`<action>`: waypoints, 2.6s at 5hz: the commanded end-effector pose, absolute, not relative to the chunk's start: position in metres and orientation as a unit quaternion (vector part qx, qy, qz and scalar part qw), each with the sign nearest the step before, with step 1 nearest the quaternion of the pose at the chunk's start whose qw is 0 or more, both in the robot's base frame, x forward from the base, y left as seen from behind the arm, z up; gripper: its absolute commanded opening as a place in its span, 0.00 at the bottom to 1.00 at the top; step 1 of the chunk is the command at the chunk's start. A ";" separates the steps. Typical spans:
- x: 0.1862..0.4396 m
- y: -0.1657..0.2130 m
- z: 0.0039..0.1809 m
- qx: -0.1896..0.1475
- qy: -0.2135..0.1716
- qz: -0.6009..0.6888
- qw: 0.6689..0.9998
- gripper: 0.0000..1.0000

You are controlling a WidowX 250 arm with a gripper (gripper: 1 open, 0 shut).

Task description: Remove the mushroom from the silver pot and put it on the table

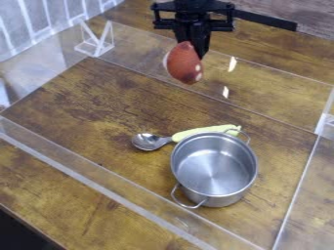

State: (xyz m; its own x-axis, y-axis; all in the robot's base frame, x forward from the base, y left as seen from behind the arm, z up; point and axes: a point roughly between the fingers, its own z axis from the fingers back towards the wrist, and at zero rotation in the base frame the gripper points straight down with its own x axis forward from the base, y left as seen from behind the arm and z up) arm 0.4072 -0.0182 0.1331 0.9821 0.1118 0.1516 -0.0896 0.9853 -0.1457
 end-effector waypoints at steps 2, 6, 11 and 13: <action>0.422 -0.052 0.113 -0.095 -0.095 0.029 0.990 0.00; 0.440 -0.058 0.065 -0.131 -0.088 0.031 0.987 1.00; 0.453 -0.037 0.057 -0.161 -0.081 0.085 0.980 1.00; 0.456 -0.035 0.051 -0.163 -0.073 0.087 0.980 1.00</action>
